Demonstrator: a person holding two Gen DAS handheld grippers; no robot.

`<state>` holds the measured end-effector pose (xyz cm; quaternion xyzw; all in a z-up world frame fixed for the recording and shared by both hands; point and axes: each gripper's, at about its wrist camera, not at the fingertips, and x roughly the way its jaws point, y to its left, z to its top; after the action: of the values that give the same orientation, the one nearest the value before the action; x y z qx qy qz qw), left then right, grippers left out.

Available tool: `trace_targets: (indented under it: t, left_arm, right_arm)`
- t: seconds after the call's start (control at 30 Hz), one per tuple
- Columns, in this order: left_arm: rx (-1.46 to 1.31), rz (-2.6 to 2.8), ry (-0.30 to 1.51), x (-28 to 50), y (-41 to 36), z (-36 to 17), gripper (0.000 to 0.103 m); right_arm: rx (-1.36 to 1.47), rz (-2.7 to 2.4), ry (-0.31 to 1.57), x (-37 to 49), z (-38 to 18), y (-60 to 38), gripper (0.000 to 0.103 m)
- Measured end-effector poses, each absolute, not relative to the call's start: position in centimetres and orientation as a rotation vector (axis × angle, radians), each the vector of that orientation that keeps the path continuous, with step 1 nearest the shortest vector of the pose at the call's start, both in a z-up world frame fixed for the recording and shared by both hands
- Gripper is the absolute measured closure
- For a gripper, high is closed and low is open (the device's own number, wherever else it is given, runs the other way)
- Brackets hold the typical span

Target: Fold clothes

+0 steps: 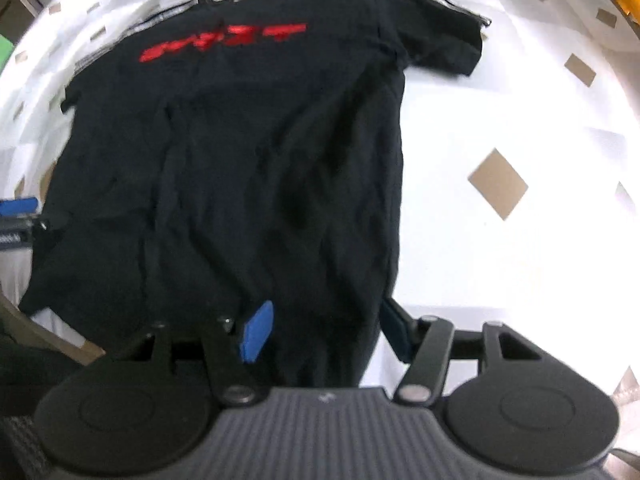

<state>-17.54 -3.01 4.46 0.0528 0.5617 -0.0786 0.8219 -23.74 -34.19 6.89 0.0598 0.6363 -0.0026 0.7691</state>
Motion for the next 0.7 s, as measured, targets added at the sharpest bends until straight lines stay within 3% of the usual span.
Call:
trace_targets:
  t: [0.3, 0.37, 0.43, 0.6, 0.7]
  left_arm:
    - [0.097, -0.148, 1.197, -17.5, -2.4, 4.7, 0.022]
    - [0.096, -0.151, 1.196, -17.4, -2.5, 4.7, 0.022]
    - [0.096, -0.150, 1.196, -17.4, -2.4, 4.6, 0.022]
    - [0.104, -0.149, 1.201, -17.5, -2.4, 4.5, 0.022]
    - [0.107, -0.147, 1.202, -17.4, -2.2, 4.5, 0.022]
  right_arm:
    - [0.147, -0.049, 1.491, -23.9, 4.5, -34.0, 0.047]
    - [0.134, -0.043, 1.486, -23.9, 4.6, -33.6, 0.057]
    - [0.168, -0.016, 1.481, -24.1, 4.9, -33.4, 0.084]
    - [0.069, -0.079, 1.493, -24.7, 5.4, -33.0, 0.100]
    - [-0.046, -0.158, 1.509, -25.1, 5.6, -32.9, 0.099]
